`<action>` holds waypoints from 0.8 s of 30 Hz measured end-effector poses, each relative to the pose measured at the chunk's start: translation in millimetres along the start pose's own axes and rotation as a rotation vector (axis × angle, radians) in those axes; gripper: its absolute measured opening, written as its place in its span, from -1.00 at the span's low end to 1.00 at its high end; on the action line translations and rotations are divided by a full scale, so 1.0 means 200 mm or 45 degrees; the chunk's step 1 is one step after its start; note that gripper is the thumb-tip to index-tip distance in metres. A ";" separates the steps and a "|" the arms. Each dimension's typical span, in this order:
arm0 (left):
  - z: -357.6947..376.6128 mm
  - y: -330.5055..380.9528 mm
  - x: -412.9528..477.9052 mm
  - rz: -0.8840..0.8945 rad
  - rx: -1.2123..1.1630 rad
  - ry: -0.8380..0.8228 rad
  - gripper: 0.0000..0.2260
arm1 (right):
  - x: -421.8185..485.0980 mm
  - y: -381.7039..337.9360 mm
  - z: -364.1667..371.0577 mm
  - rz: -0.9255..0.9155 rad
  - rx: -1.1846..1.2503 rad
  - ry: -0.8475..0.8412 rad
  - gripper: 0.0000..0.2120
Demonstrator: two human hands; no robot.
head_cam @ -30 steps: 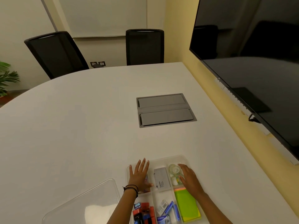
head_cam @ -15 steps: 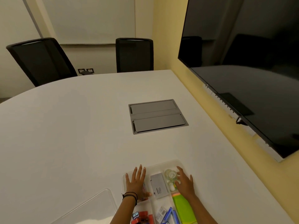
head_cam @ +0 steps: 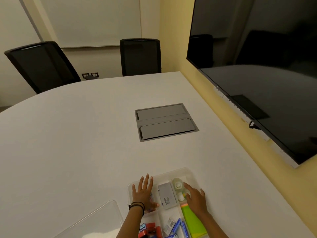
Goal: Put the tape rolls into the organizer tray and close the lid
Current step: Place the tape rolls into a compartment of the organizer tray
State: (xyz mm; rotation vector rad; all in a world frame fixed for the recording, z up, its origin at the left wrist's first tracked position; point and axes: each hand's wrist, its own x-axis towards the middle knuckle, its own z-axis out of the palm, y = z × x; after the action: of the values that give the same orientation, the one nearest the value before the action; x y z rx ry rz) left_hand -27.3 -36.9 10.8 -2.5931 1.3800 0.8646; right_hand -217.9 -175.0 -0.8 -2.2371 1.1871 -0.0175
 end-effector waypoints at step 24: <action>-0.02 0.07 -0.06 -0.076 0.001 0.016 0.00 | 0.20 -0.07 -0.11 -0.475 -0.290 -0.396 -0.42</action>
State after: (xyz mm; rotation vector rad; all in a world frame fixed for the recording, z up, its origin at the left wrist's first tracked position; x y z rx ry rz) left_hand -40.7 -37.6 23.2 -2.6288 1.2989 0.8408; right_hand -188.7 -210.8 14.9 -2.5164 0.6237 0.3199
